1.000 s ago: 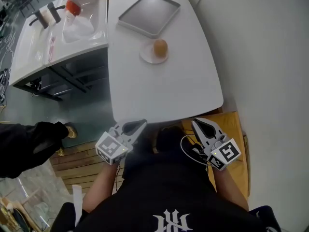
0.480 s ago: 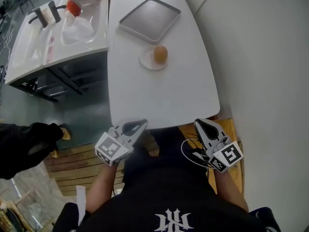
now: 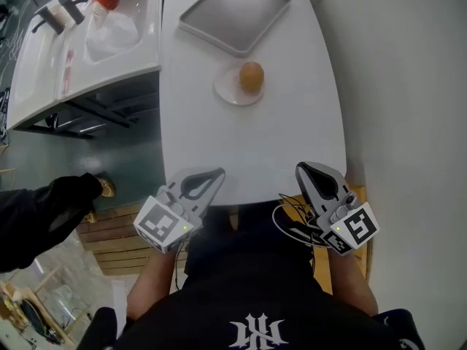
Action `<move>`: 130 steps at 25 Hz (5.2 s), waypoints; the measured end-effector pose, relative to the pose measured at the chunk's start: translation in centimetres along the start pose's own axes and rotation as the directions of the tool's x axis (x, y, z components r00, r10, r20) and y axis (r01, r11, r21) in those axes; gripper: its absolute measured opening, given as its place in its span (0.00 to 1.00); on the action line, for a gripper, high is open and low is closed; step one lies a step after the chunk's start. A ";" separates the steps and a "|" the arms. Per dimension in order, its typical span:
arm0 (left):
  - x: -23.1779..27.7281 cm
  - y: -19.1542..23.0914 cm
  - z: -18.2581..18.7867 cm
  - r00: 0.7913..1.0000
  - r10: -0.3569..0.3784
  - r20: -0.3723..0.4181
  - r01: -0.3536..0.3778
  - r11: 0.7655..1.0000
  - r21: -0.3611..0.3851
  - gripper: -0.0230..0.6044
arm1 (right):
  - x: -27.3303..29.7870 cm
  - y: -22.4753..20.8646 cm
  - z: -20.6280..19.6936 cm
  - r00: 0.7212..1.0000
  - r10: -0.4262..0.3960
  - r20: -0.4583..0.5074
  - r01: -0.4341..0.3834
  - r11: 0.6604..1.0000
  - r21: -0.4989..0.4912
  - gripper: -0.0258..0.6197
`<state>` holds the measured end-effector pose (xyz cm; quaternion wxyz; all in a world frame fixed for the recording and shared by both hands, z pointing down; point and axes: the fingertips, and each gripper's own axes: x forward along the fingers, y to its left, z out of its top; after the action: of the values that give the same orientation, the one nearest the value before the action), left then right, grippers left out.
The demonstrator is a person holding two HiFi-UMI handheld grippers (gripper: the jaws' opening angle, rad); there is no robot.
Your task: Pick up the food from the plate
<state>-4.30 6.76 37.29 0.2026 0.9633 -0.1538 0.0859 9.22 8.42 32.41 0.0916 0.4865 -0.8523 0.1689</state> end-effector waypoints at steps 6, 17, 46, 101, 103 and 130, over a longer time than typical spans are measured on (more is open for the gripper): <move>2.8 4.3 3.4 0.997 0.068 -0.030 -0.069 0.997 -0.043 0.04 | 5.9 -5.7 3.0 0.998 0.066 0.013 -0.067 0.996 0.067 0.04; 9.2 13.6 4.6 0.979 0.154 -0.131 -0.166 0.983 -0.082 0.04 | 16.7 -12.6 5.2 0.977 0.212 -0.012 -0.212 0.977 0.003 0.05; 13.2 17.0 -1.0 0.972 0.143 -0.184 -0.152 0.988 -0.032 0.04 | 27.9 -14.9 -7.4 0.908 0.282 -0.310 -0.332 0.935 -0.121 0.85; -4.6 -3.0 -2.2 0.994 0.047 0.094 -0.057 0.993 0.103 0.04 | 8.3 6.0 -0.2 0.981 0.168 -0.096 -0.186 0.955 -0.230 0.82; -5.8 -4.3 -2.5 0.995 0.041 0.095 -0.051 0.993 0.106 0.04 | 6.4 8.2 0.6 0.979 0.191 -0.068 -0.201 0.957 -0.211 0.82; -0.6 -20.5 7.4 0.991 0.004 0.136 -0.055 0.927 0.370 0.04 | -12.2 9.2 8.7 0.834 0.499 0.234 -0.453 0.862 -0.227 0.82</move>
<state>2.70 21.68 23.05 0.0038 0.9853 -0.1623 0.0523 7.60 19.18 18.65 -0.0379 0.2686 -0.9615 0.0448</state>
